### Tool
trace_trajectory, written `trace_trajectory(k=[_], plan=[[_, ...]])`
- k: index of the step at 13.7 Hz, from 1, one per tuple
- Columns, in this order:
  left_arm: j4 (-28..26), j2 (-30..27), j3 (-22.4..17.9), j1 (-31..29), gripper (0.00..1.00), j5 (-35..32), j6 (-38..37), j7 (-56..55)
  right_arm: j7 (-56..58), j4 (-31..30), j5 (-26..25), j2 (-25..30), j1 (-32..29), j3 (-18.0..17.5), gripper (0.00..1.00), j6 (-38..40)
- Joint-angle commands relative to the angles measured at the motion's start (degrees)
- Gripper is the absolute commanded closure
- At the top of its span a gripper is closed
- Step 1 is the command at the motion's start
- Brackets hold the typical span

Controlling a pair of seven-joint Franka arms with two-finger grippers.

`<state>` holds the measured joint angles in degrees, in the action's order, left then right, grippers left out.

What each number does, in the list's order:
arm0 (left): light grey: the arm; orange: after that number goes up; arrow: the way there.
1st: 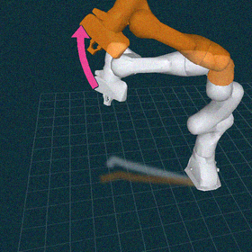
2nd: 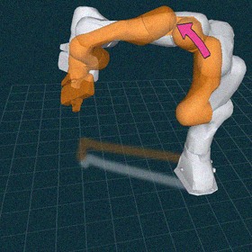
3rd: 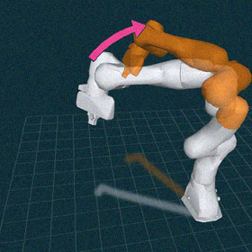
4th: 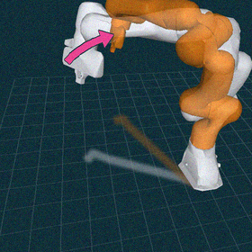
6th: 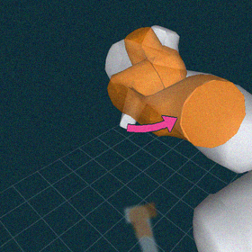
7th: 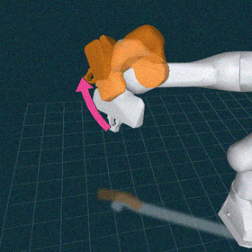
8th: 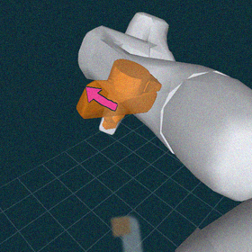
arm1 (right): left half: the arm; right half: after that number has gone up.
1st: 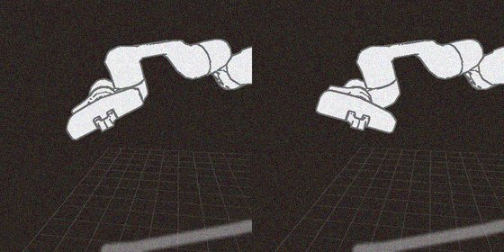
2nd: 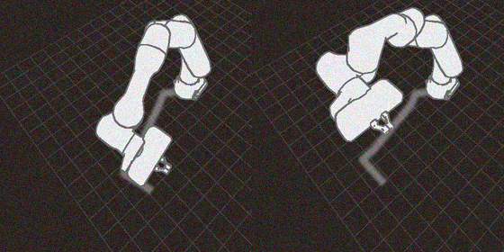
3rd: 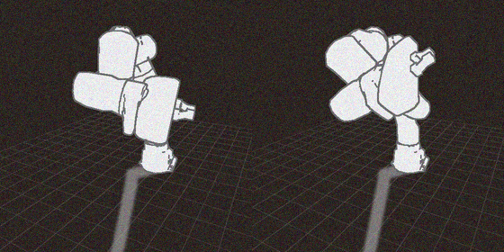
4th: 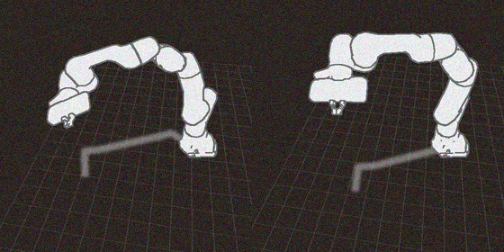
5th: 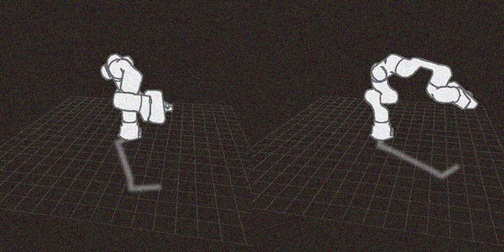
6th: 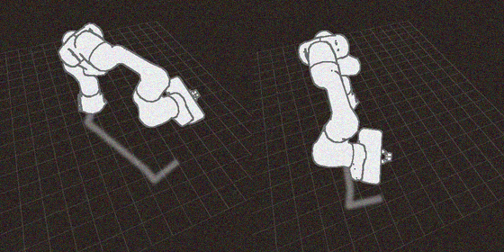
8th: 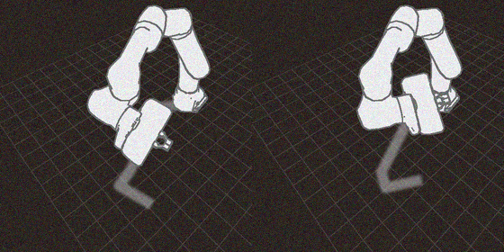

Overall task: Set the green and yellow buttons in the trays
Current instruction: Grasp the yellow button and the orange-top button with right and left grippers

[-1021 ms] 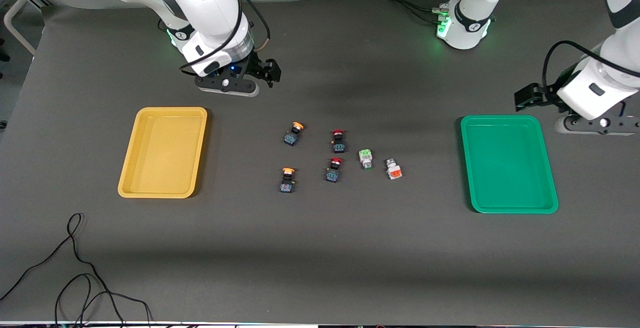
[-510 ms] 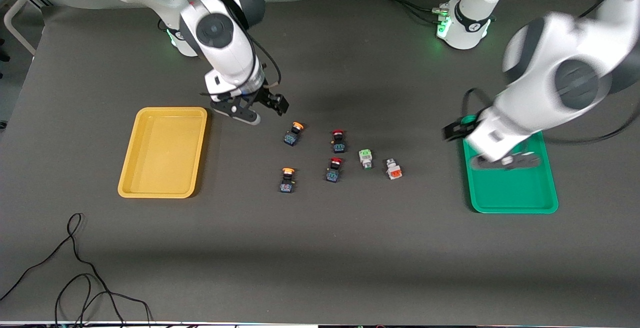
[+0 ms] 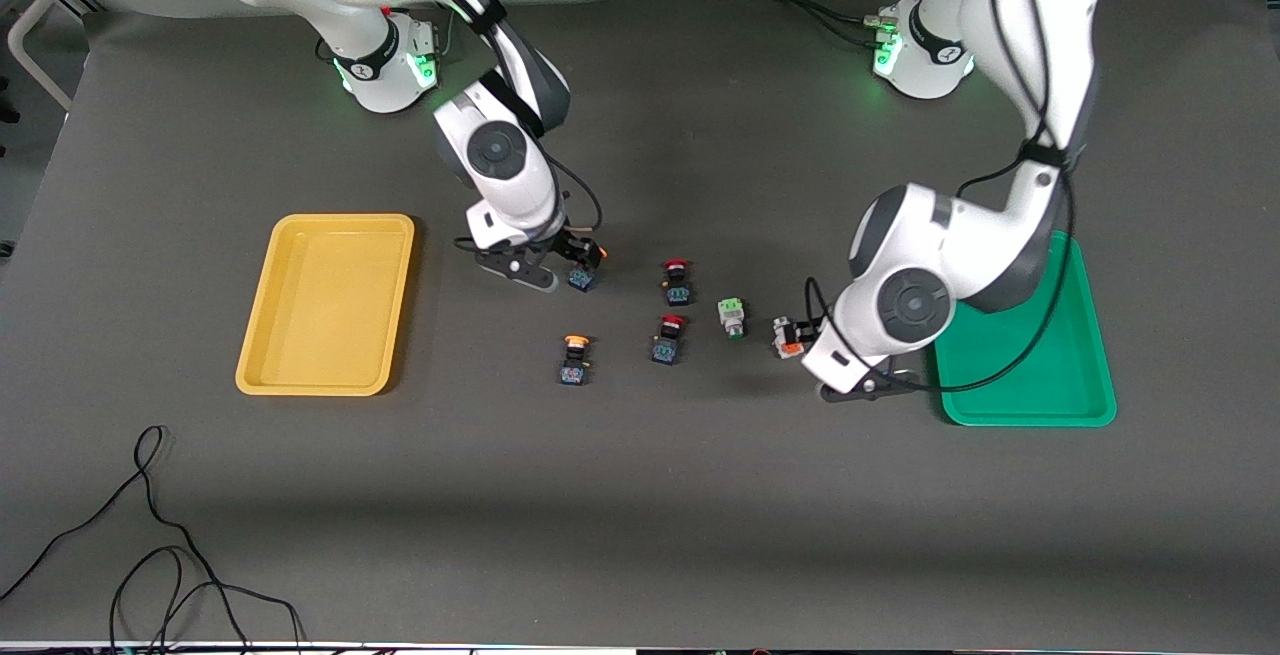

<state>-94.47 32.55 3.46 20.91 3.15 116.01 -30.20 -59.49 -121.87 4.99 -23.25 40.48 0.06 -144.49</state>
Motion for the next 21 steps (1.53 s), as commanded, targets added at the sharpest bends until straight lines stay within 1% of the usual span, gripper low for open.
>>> trace_trajectory(k=[1, 3, 4, 6, 7, 9, 10, 11, 12, 13, 14, 15, 16, 18, 19, 20, 21], plan=[[1.0, 4.1, -0.7, 2.7, 0.04, 0.5, 3.7, -4.5, -1.2, 5.1, 0.1, -5.4, 1.2, 0.5, 0.0, -1.2], [0.8, 6.1, -0.7, 4.8, 0.04, 0.4, 5.0, -7.3, -1.1, 5.5, 0.1, -6.3, 1.6, 0.6, 0.01, -1.2], [0.8, 6.6, -0.7, 5.1, 0.03, 0.3, 5.2, -7.4, -1.0, 5.5, 0.0, -6.5, 1.5, 0.6, 0.06, -1.2], [-1.7, 7.4, -0.7, 4.9, 0.03, 0.0, 8.5, -7.3, -1.0, 5.5, -1.4, -6.6, 1.5, 0.6, 0.25, -1.2], [-3.2, 7.4, -0.7, 4.9, 0.03, -0.2, 10.6, -7.2, -1.0, 5.5, -1.4, -6.9, 1.5, 0.7, 0.32, -1.4], [-3.8, 7.3, -0.8, 4.5, 0.04, -0.4, 11.3, -6.4, -1.0, 5.5, -1.4, -7.2, 1.5, 0.7, 0.5, -1.4], [-3.8, 7.2, -0.8, 4.5, 0.09, -0.4, 11.3, -6.4, -1.0, 5.5, -1.4, -7.1, 1.5, 0.7, 0.57, -1.4], [-3.8, 7.2, -0.8, 4.6, 0.28, -0.5, 11.4, -6.4, -0.9, 5.6, -1.4, -7.0, 1.5, 0.7, 0.6, -1.4], [-3.8, 7.2, -0.8, 4.4, 0.64, -0.5, 11.4, -6.4, -0.9, 5.7, -1.4, -6.9, 1.5, 0.6, 0.62, -1.3], [-3.6, 7.1, -0.8, 4.3, 0.94, -0.3, 11.2, -6.6, -0.8, 5.9, -1.5, -6.6, 1.5, 0.6, 0.63, -1.1], [-3.5, 6.7, -0.8, 3.4, 1.0, -0.1, 10.4, -6.5, -0.5, 6.2, -1.5, -5.7, 1.5, 0.6, 0.64, -0.4], [-3.5, 6.0, -0.8, 2.2, 1.0, -0.1, 9.9, -6.4, -0.3, 6.4, -1.5, -3.4, 1.4, 0.6, 0.64, 2.3], [-3.4, 4.8, -0.8, 1.9, 1.0, -0.1, 7.9, -6.3, 0.1, 7.8, -1.4, -1.2, 1.4, 0.6, 0.64, 7.3], [-1.0, 0.7, -1.2, 1.5, 1.0, -0.4, -0.2, -5.9, 2.4, 13.1, -1.4, 2.8, 0.7, 0.8, 0.64, 20.1], [1.4, -0.6, -1.3, 0.8, 1.0, -0.7, -5.3, -4.9, 5.9, 16.1, -1.3, 4.2, 0.1, 1.6, 0.64, 26.5], [3.6, -2.0, -1.5, -0.8, 1.0, -0.9, -10.1, -2.8, 10.6, 18.4, -1.1, 5.7, -0.1, 4.0, 0.64, 31.3], [4.5, -4.0, -1.5, -3.0, 1.0, -1.3, -13.0, -0.3, 16.7, 18.9, -0.9, 7.8, -0.2, 6.8, 0.64, 33.8]])
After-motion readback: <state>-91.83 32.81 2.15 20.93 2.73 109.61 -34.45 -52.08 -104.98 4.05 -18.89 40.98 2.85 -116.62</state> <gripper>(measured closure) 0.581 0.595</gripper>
